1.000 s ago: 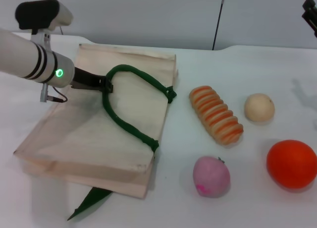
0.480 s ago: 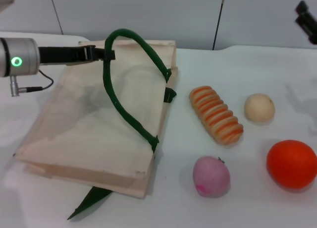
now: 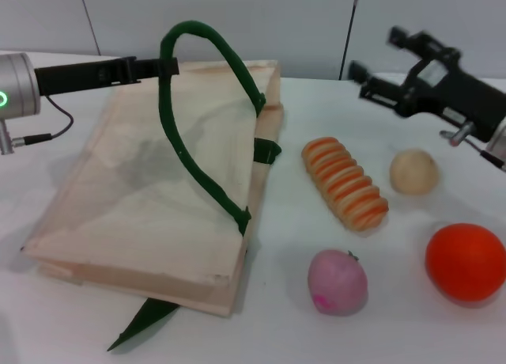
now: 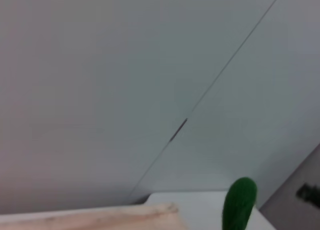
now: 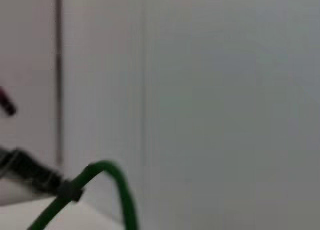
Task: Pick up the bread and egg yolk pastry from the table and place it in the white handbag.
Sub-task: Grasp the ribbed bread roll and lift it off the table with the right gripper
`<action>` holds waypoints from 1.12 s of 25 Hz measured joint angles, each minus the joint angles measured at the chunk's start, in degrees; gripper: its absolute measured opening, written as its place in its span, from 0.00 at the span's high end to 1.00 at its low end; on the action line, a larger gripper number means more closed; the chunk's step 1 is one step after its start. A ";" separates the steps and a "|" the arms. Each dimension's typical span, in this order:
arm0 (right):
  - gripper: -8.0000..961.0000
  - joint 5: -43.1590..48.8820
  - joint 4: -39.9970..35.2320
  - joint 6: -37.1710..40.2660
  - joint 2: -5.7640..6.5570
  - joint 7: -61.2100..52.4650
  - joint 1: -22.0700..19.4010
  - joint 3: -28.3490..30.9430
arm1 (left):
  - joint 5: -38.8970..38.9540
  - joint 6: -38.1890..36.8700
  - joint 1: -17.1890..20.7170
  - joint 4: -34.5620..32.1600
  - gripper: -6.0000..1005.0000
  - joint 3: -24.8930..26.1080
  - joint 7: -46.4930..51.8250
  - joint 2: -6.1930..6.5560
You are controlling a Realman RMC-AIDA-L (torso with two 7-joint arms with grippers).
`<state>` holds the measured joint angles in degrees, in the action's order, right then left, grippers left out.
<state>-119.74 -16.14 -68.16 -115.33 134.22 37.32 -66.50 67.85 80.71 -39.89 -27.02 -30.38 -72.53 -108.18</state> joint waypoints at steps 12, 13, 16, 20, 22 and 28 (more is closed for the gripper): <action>0.07 37.87 -25.71 6.86 -1.18 -41.42 -3.16 -1.95 | 7.84 4.18 3.16 -0.41 0.87 0.52 -0.90 0.75; 0.07 39.53 -26.85 7.28 -1.19 -43.97 -3.13 -3.23 | 8.19 4.44 3.21 -0.42 0.87 0.51 -1.13 0.75; 0.07 43.40 -30.00 9.56 -1.20 -50.48 -2.92 -8.69 | 9.46 5.59 3.61 -0.44 0.87 0.50 -2.02 0.75; 0.07 49.12 -35.39 14.12 -1.20 -61.29 -3.19 -18.13 | 10.57 6.59 4.07 -0.44 0.87 0.50 -2.42 1.15; 0.07 52.08 -37.13 15.90 -1.21 -65.42 -3.21 -21.22 | 10.73 6.91 4.17 -0.36 0.87 0.50 -2.42 1.34; 0.07 59.87 -38.36 20.27 -1.20 -76.66 -1.74 -27.45 | 12.28 8.21 4.28 -0.32 0.87 0.51 -2.93 1.39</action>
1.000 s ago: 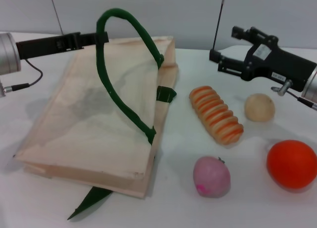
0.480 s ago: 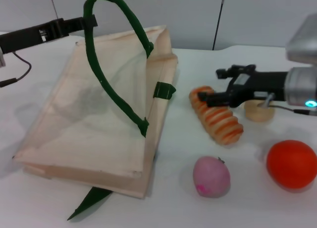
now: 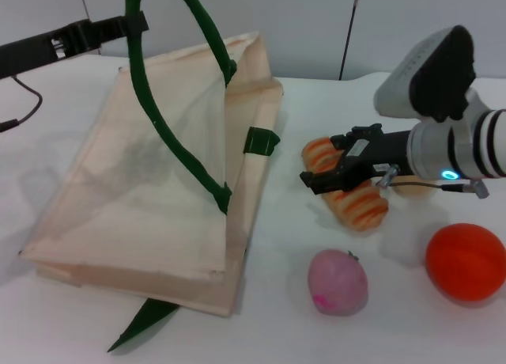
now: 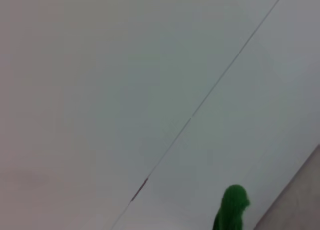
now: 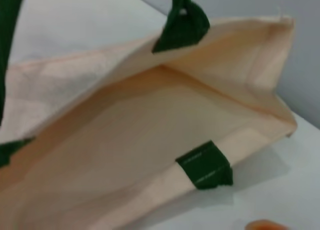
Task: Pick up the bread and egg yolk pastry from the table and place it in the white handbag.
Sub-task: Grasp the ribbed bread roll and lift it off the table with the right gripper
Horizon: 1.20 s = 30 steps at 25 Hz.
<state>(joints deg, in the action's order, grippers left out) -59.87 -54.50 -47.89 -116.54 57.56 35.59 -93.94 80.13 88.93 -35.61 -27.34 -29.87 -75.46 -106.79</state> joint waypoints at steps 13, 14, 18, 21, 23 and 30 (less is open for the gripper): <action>0.07 17.11 1.58 3.19 0.02 -21.45 3.55 -8.40 | 3.28 3.83 0.90 -0.01 0.87 0.93 -1.80 0.01; 0.07 17.85 2.30 3.22 0.00 -22.55 4.24 -8.98 | 3.44 3.84 0.95 -0.02 0.87 0.94 -1.80 0.01; 0.07 18.71 6.78 3.27 -0.01 -25.23 7.67 -10.64 | 3.69 3.86 0.99 -0.04 0.87 0.96 -1.80 0.01; 0.07 18.64 8.05 3.38 -0.01 -25.40 8.46 -10.84 | 3.97 3.90 0.90 0.01 0.87 0.96 -1.81 0.01; 0.07 18.66 8.08 3.38 -0.01 -25.47 8.51 -10.89 | 4.24 3.94 0.94 0.06 0.87 0.96 -1.96 0.01; 0.08 18.80 7.68 3.13 0.01 -25.94 8.48 -11.26 | 4.33 3.98 1.07 0.17 0.87 0.96 -2.14 0.01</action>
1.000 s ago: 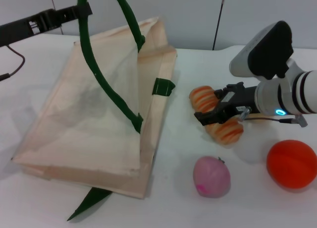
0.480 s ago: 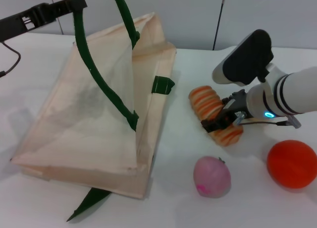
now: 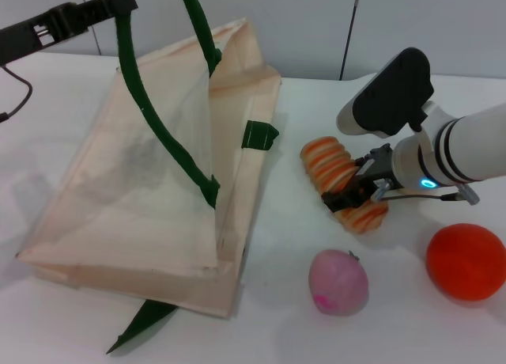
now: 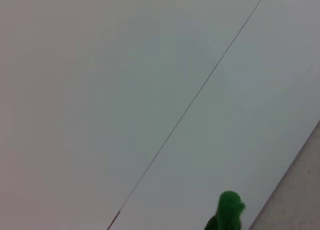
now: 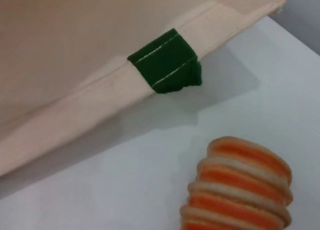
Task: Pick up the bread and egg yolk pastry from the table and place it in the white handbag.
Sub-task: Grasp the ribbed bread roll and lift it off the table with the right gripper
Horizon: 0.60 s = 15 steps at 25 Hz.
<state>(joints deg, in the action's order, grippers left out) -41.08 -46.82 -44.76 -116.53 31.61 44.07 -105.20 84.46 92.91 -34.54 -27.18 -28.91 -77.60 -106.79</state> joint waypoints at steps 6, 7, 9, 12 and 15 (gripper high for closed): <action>0.11 0.02 -0.20 -0.05 -0.01 0.16 0.04 -0.27 | 0.00 0.00 -0.04 0.15 0.87 0.00 0.63 0.00; 0.11 0.04 -0.20 -0.04 0.00 0.21 0.03 -0.28 | 0.00 -0.07 -0.05 0.17 0.87 0.00 0.70 0.00; 0.12 -0.03 -0.20 -0.04 0.03 0.23 0.01 -0.28 | 0.00 -0.19 -0.05 0.18 0.87 0.00 0.75 0.00; 0.15 -0.15 -0.19 0.00 0.04 0.25 -0.03 -0.18 | 0.00 -0.39 -0.05 0.19 0.87 0.00 0.77 0.00; 0.18 -0.10 -0.36 0.06 0.09 0.26 -0.12 0.00 | 0.02 -0.65 -0.05 0.24 0.87 0.31 0.82 -0.01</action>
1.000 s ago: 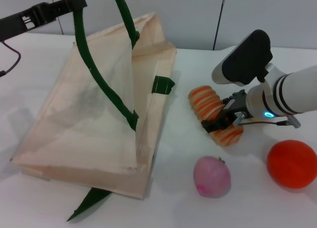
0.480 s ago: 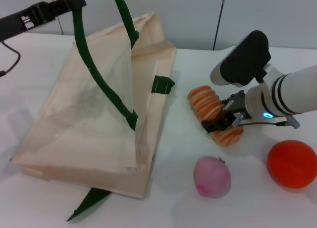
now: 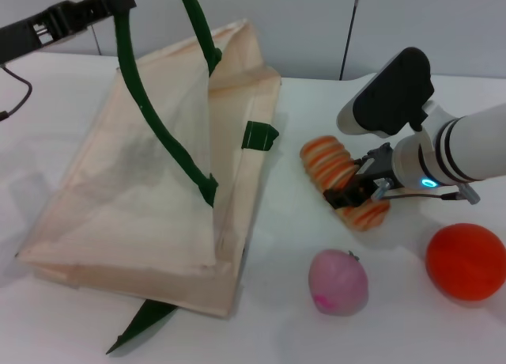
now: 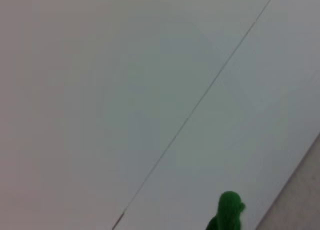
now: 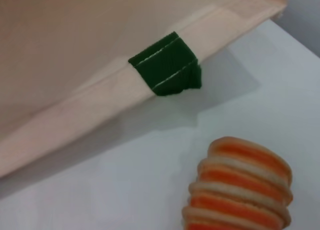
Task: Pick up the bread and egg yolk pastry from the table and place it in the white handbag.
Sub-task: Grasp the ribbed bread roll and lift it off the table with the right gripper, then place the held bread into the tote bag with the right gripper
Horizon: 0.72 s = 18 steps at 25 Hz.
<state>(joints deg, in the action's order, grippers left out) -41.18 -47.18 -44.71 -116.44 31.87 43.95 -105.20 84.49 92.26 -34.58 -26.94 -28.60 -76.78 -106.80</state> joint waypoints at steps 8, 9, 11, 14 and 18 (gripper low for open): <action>0.28 0.43 -12.24 1.36 0.34 0.28 -5.97 1.19 | 0.05 0.29 0.59 0.05 0.87 1.64 0.12 -0.05; 0.29 0.48 -13.14 1.37 0.34 0.45 -6.28 1.31 | 0.05 0.37 0.59 0.05 0.87 1.65 0.12 -0.05; 0.31 0.53 -14.32 1.22 0.35 1.03 -6.54 1.51 | 0.05 0.48 0.59 0.05 0.87 1.67 0.13 -0.04; 0.33 0.54 -16.44 -0.19 0.35 2.93 -6.68 1.68 | 0.05 0.60 0.53 0.05 0.87 1.70 0.14 -0.02; 0.36 0.46 -19.91 -3.66 0.34 4.94 -6.62 1.38 | 0.03 1.17 0.18 0.04 0.87 1.71 0.14 0.00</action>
<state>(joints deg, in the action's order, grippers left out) -40.71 -67.09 -48.37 -116.10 36.81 37.33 -103.82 84.52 93.43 -34.40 -26.89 -26.89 -76.64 -106.80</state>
